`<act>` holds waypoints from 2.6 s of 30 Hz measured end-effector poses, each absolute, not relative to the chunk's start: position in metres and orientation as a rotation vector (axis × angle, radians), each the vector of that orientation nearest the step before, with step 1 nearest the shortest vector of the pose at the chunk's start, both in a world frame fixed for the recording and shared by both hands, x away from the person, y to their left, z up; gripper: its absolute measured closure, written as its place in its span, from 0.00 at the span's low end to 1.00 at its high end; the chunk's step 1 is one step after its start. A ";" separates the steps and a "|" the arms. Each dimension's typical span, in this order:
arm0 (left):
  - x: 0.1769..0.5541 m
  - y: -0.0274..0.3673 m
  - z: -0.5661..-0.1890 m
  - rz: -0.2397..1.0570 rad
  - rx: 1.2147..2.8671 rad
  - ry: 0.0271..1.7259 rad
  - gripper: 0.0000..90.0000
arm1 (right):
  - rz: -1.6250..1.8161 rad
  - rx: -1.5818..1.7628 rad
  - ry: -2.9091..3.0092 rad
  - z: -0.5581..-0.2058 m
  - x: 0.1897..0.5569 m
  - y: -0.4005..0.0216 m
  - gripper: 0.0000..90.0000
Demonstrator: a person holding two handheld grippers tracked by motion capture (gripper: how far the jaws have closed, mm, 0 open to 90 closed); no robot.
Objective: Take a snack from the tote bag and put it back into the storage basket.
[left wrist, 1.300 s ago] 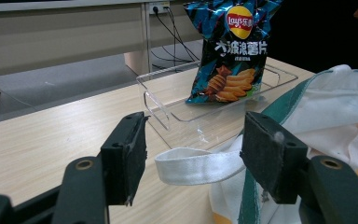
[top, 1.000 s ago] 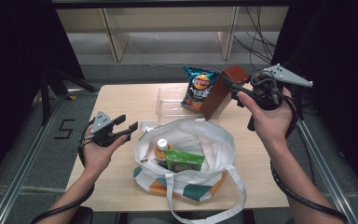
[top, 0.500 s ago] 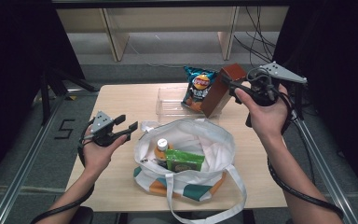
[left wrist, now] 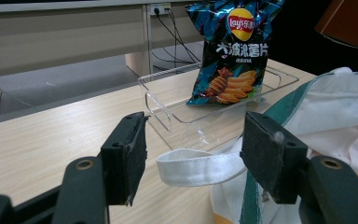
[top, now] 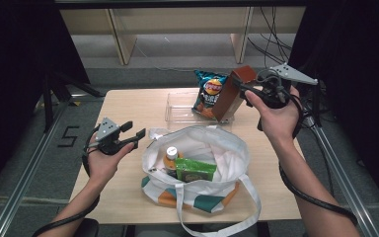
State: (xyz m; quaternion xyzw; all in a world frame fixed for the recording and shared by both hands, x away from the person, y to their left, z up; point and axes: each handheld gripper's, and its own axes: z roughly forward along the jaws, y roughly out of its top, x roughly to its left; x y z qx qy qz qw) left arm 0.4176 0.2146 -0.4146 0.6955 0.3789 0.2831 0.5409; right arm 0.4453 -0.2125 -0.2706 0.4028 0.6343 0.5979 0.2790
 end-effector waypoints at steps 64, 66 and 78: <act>0.417 0.216 -0.414 0.672 1.642 0.902 0.44 | 1.497 1.161 1.685 -0.299 0.496 -0.198 0.44; 0.417 0.216 -0.413 0.677 1.645 0.896 0.44 | 1.496 1.163 1.685 -0.300 0.498 -0.198 0.44; 0.417 0.216 -0.413 0.671 1.642 0.900 0.44 | 1.476 1.171 1.685 -0.307 0.507 -0.196 0.44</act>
